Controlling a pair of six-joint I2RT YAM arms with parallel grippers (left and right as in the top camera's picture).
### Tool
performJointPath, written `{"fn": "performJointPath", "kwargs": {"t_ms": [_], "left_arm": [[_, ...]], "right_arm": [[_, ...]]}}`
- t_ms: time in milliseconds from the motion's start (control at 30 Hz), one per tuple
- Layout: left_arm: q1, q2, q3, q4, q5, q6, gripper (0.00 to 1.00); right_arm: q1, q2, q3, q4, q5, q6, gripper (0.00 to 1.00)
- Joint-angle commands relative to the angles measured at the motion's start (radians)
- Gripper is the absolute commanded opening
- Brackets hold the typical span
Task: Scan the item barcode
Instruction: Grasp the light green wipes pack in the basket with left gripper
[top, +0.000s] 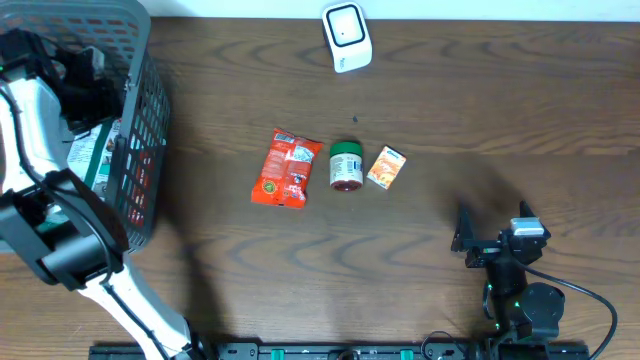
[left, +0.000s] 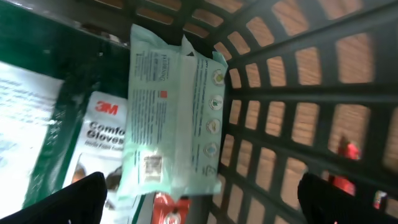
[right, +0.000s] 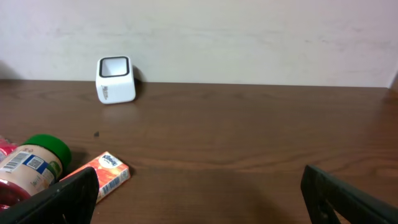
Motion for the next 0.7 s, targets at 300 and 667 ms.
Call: {"fn": "performJointPath", "kwargs": {"t_ms": [300, 667], "left_arm": [[-0.030, 0.158, -0.020, 0.011, -0.088, 0.021, 0.99], [-0.031, 0.177, -0.018, 0.011, -0.115, 0.020, 0.46]], "right_arm": [[0.004, -0.004, -0.002, -0.004, -0.005, 0.013, 0.99], [0.004, -0.004, -0.002, -0.004, -0.005, 0.013, 0.99]]}}
